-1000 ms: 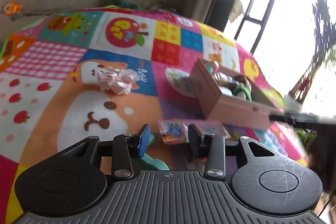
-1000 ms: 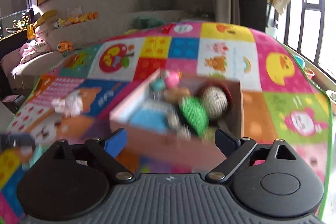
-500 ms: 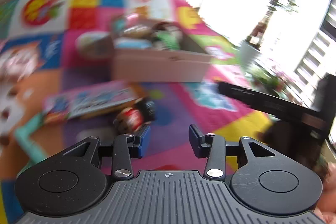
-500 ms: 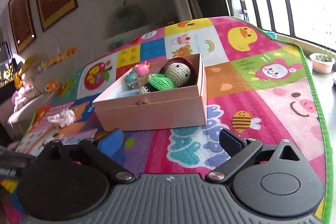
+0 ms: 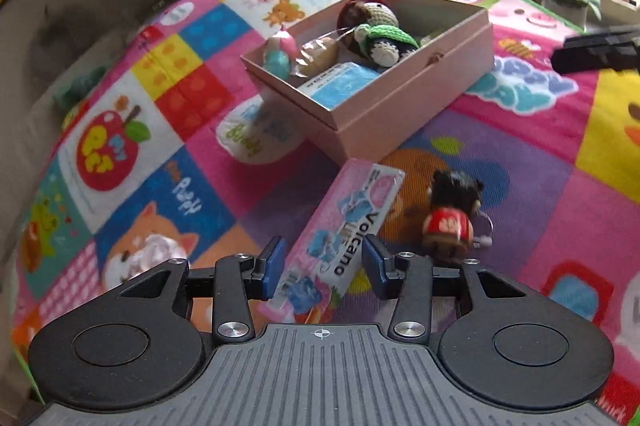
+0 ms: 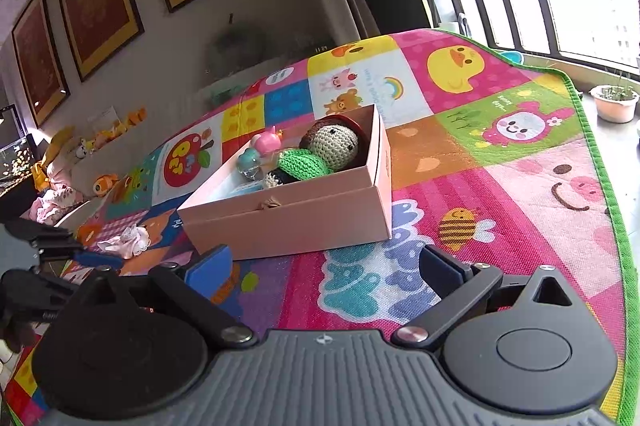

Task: Organize objects
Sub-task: 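Reach the left gripper down and grasp the wooden sticks beside the Volcano card, then lift the wooden sticks with the left gripper while the right grasps the black-and-red figure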

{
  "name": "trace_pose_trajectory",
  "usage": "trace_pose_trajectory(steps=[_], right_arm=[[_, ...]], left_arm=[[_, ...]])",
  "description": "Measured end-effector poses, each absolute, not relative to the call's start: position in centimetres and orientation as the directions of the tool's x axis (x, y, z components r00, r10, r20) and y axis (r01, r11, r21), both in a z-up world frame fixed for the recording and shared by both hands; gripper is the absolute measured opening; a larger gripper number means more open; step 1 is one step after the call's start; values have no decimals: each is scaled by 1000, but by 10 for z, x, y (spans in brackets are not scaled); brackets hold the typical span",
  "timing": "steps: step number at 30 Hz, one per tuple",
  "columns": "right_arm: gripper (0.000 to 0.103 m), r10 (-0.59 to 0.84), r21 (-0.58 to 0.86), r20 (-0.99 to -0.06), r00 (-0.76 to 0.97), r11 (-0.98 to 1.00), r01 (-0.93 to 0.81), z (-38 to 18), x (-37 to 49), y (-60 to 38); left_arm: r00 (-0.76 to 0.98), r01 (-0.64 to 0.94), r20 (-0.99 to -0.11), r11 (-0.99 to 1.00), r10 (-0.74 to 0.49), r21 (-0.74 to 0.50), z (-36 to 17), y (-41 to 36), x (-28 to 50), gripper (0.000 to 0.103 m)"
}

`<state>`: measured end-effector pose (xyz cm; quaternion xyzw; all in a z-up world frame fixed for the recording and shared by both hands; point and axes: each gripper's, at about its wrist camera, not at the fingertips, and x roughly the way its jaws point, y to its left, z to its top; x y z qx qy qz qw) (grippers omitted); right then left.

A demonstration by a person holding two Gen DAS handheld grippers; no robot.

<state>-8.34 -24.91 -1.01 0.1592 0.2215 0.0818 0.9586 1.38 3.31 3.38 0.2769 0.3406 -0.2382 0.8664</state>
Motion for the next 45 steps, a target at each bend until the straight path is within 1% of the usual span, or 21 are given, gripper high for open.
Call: trace_pose_trajectory(steps=[2,5,8,11,16,22,28,30,31,32,34,36,38,41,43,45], right_arm=[[101,229,341,-402,887,936,-87,-10,-84,-249],[103,230,342,-405,885,936,-87,-10,-84,-248],[103,233,343,-405,884,935,-90,-11,-83,-249],[103,238,346,-407,882,934,-92,-11,-83,-249],[103,243,353,-410,879,931,-93,-11,-82,-249],[103,243,354,-413,878,931,-92,-12,-81,-249],[103,244,354,-416,876,931,-91,-12,-80,-248],[103,244,354,-416,876,931,-91,-12,-81,-248],[103,244,354,-417,876,931,-90,-13,-80,-248],[103,244,354,-417,876,931,-90,-12,-80,-248],[103,243,354,-417,876,931,-90,-12,-80,-248],[103,243,354,-419,875,931,-89,-12,-80,-248],[103,243,353,-425,872,931,-87,-13,-79,-248],[103,242,352,-433,869,932,-84,-14,-78,-248],[103,237,347,-442,865,935,-79,-14,-77,-247],[103,233,339,-454,860,938,-75,-15,-76,-245]], left_arm=[[630,609,-730,752,-264,253,34,32,30,49],[606,598,-742,780,-288,185,33,32,49,49],[534,638,-775,763,-340,104,35,36,59,47],[487,690,-798,717,-354,103,38,38,53,47],[452,711,-813,698,-367,80,39,44,41,46],[486,743,-808,645,-335,180,41,37,20,47],[474,740,-828,646,-300,189,36,42,15,48],[482,717,-839,664,-253,212,25,39,16,47],[496,704,-834,674,-242,223,20,37,16,49],[514,690,-817,692,-262,213,20,38,15,45],[520,641,-811,750,-267,163,20,39,20,41],[550,578,-789,807,-276,120,22,42,20,32],[559,516,-774,856,-299,42,24,47,18,27],[567,452,-741,888,-359,-83,27,56,8,26],[602,416,-707,902,-371,-119,33,65,-3,26],[647,363,-674,921,-356,-139,42,79,-15,26]])
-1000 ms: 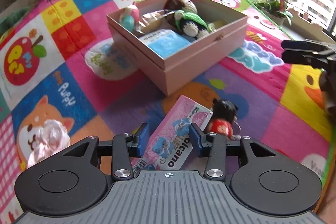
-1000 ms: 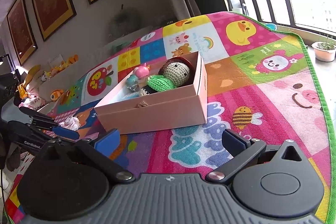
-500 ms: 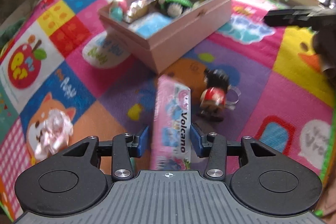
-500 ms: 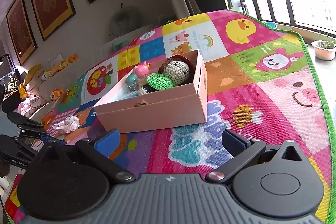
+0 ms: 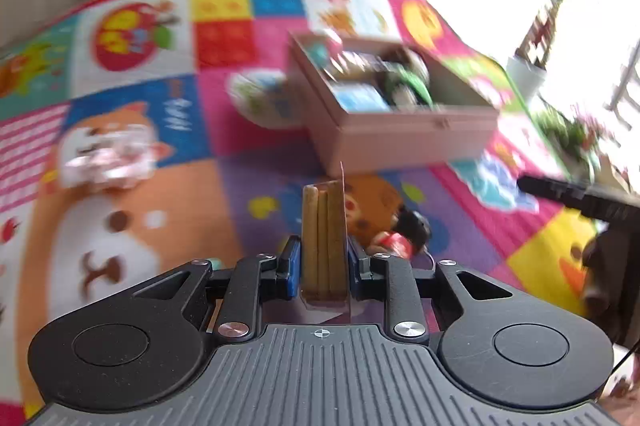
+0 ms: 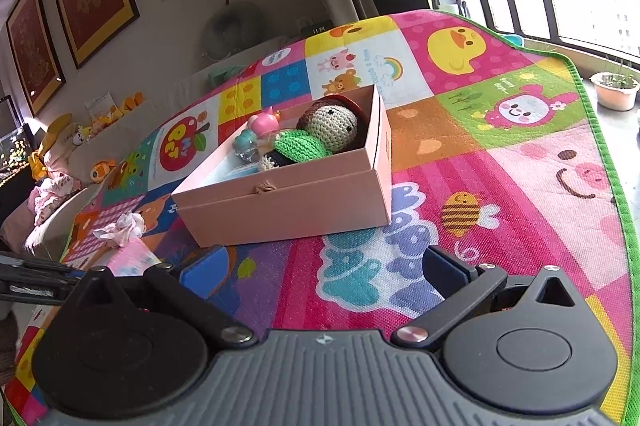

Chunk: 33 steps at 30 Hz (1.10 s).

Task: Organize objects
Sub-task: 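Lift the wooden sticks with the left gripper while the right grasps the black-and-red figure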

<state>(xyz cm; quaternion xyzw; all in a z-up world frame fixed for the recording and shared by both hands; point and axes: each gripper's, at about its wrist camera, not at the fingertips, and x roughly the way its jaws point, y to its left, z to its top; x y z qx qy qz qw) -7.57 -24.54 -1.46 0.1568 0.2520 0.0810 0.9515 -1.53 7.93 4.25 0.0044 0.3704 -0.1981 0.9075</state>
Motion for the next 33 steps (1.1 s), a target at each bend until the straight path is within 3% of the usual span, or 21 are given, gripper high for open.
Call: trace_pose_trajectory(steps=[5,14,21,24,28,33], right_arm=[[103,213,309,-484,849,949,-62,-16,-72,-240],[103,165,243,-517,840,969,-40,-16,-69,-231],[103,158,185,-542,825,981,-66,-15,-66,-220],[103,222,149,-554,802,975,-168,-10,-68,-203],[98,324,95,-569,755,939,-332,-3,-70,-163],[88,372,66,-611,699,903,-424,-8,-50,-121]], left_arm=[[737,194,-628,968,-249,-156,59,128,-48,26],[757,-99,-635,933,-154,-345,31,199,-81,26],[707,9,-631,896,-319,-444,9,157,-61,26],[689,83,-623,894,-370,-440,7,130,-52,26],[706,142,-621,927,-341,-347,11,107,-60,26],[698,130,-627,922,-346,-364,8,117,-73,27]])
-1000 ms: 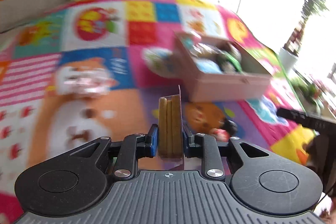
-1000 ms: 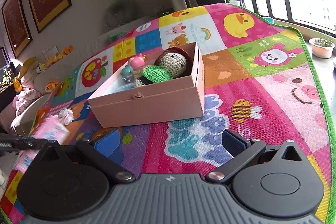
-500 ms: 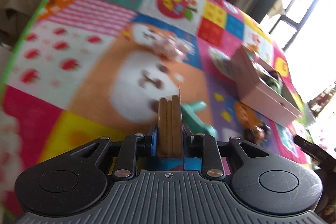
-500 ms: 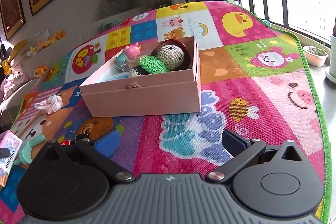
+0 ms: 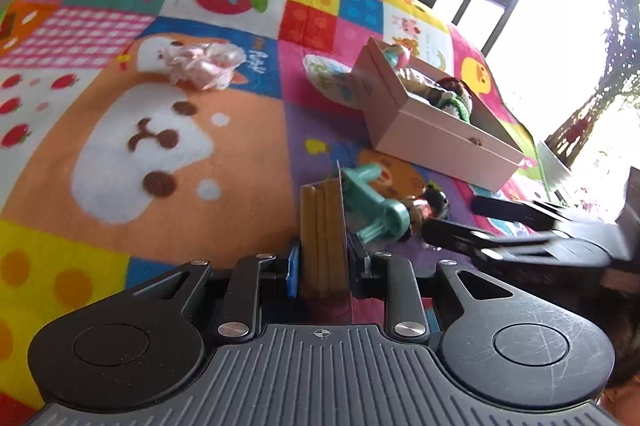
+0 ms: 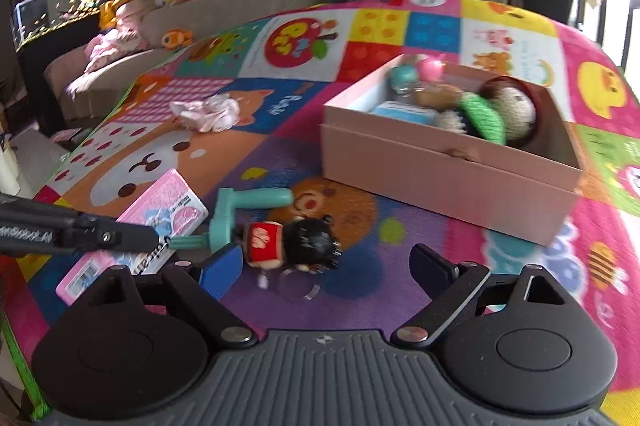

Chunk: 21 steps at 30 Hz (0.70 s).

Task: Organize objects
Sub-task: 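Lift the wooden sticks with the left gripper while the right grasps the black-and-red figure, then drop the sticks into the pink box with the left gripper while the right places the figure inside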

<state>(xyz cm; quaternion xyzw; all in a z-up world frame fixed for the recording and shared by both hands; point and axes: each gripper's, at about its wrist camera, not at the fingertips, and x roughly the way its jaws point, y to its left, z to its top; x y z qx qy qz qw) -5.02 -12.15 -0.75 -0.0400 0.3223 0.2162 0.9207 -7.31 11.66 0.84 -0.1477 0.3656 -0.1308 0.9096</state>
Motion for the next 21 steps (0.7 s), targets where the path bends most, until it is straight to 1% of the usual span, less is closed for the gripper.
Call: trace_pose_trajectory(steps=[1,2,3,4,5,6,7,15,17,18,21], right_arm=[[87,384,75,-623,682,897,-436,-10,-44,-116],[80,399,95,-632,664,890,-445,-12,-39,-112],[68,411,115,-642,647,886,-448,-14,-35,-109],[63,422,134,-648,634,883,-450,-13,-33,-107],[53,425,144,-652,627,882,-448,-12,-32,-106],[38,420,143,-653,630,885,-443,-9,-34,-108],[35,415,139,-648,638,889,-437,-6,-39,-111],[34,388,150,-591,707,914,-376,21,-86,-174],[35,356,113,-591,724,925,-362,21,-95,-187],[34,321,68,-606,727,932,-355,17,-99,-196],[36,283,25,-621,731,939,-343,12,-102,-203]], left_arm=[[699,125,-627,921,-346,-369,8,118,-76,27],[699,120,-628,921,-343,-371,9,120,-77,27],[699,119,-628,921,-343,-370,9,120,-79,27],[699,121,-629,923,-340,-365,10,120,-80,27],[699,122,-630,925,-337,-360,10,120,-81,27],[699,123,-632,927,-334,-354,10,119,-82,27],[699,126,-633,929,-332,-349,11,118,-82,27],[694,152,-633,930,-342,-336,16,108,-89,26],[693,169,-623,922,-363,-349,21,103,-93,26],[693,179,-615,916,-377,-359,24,100,-94,26],[702,225,-582,904,-410,-364,37,89,-101,26]])
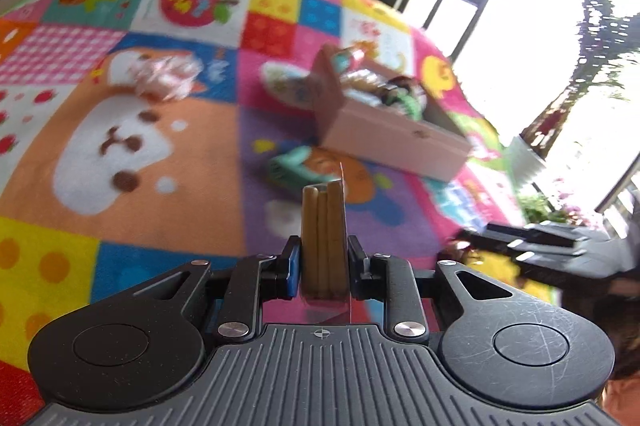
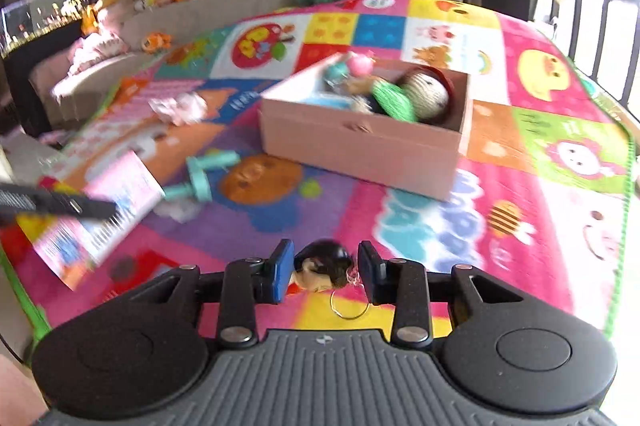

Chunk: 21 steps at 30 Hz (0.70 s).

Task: Organize objects
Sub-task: 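Drop the sticks into the pink box with the left gripper while the right places the figure inside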

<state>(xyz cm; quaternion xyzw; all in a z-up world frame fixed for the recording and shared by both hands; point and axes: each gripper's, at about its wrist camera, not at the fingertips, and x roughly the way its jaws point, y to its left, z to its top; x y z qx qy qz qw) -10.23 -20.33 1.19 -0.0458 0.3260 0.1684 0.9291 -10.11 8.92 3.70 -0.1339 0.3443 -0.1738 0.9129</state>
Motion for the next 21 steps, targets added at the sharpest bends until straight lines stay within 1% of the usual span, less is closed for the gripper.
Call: trace_pose_trajectory(steps=[1,2,3,5,6,9,14,15,16,17,18,21], right_arm=[[42,247,-15,-627,738,944,-329,9,-104,-205],[56,211,-52,-619,757,950,-308,7,-107,-207],[67,176,-82,-612,771,956,-283,5,-110,-209],[74,176,-69,-602,779,960,-270,4,-116,-213],[76,196,-43,-599,776,960,-275,4,-119,-216],[76,254,-7,-587,769,948,-319,1,-125,-214],[76,275,-37,-600,752,929,-369,-10,-110,-195],[74,278,-25,-609,743,929,-368,-13,-103,-195],[69,281,-6,-623,730,931,-364,-16,-96,-195],[69,286,16,-633,719,934,-357,-17,-91,-196],[65,291,32,-629,721,936,-350,-16,-90,-198],[64,309,55,-577,756,938,-342,-3,-97,-204]], left_arm=[[706,242,-570,900,-419,-361,42,85,-103,26],[709,257,-562,898,-427,-357,45,82,-105,26],[710,269,-557,897,-431,-351,48,78,-106,26],[710,284,-555,898,-433,-337,51,71,-107,26],[707,290,-557,897,-436,-333,51,68,-107,26],[693,296,-570,895,-442,-333,48,63,-106,26],[680,285,-587,896,-439,-340,41,64,-104,26],[678,279,-590,897,-438,-344,39,65,-103,26],[676,272,-594,897,-436,-349,38,67,-103,26],[674,267,-597,896,-436,-354,37,68,-101,26],[670,264,-597,893,-441,-364,37,69,-99,26],[661,263,-583,874,-472,-410,43,69,-81,26]])
